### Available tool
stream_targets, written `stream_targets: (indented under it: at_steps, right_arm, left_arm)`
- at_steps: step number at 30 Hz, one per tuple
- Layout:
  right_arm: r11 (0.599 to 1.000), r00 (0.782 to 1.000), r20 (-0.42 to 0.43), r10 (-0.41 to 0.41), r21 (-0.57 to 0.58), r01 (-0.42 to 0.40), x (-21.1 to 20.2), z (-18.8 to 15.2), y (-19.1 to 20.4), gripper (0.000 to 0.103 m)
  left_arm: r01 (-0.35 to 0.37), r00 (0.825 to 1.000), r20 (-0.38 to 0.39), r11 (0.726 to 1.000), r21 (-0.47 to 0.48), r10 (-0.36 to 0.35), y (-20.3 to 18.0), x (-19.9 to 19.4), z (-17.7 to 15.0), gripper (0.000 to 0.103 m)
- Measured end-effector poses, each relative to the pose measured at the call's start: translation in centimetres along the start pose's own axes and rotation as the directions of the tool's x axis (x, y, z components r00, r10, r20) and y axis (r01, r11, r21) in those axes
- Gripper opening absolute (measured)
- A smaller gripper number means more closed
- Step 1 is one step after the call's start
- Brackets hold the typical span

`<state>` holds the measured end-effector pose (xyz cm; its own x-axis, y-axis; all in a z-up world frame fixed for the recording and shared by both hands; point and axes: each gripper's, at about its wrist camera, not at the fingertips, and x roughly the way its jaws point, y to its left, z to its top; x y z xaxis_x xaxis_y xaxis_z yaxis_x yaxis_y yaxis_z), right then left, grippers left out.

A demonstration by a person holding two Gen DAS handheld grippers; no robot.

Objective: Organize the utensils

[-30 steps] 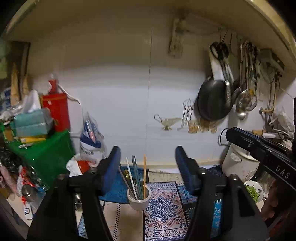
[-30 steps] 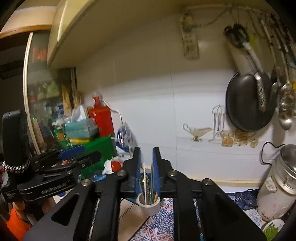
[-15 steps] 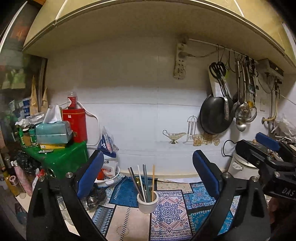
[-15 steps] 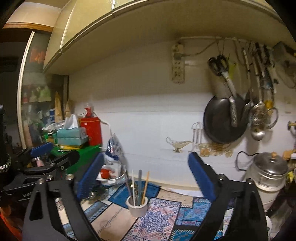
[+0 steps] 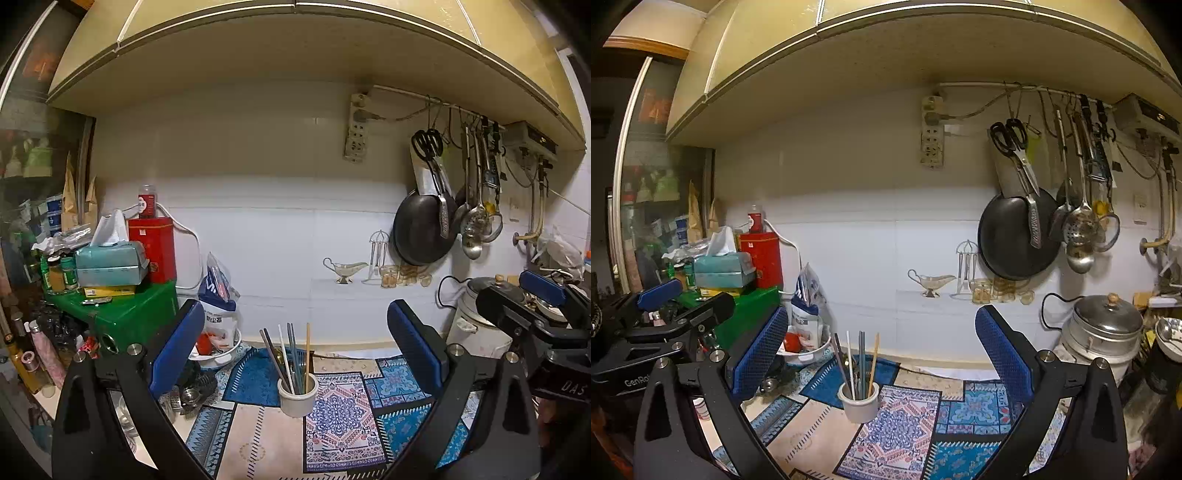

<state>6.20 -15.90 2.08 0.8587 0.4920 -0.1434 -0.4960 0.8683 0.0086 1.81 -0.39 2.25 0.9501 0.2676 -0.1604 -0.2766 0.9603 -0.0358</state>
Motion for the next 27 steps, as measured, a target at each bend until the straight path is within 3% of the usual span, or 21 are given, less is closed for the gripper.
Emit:
stream_targets:
  at_steps: [10,27]
  right_arm:
    - [0.999,0.999,-0.019,-0.043,0.003,0.044,-0.88,0.06,0.16,0.101]
    - [0.999,0.998,-0.033,-0.048,0.000,0.048,-1.07,-0.01,0.06,0.101]
  left_arm:
    - [0.032,0.999,-0.018,0.999,-0.002,-0.032,-0.09,-0.33,-0.15,0.100]
    - [0.038,0.999,-0.037,0.999,-0.006,-0.038,-0.39,-0.10,-0.45,0.100]
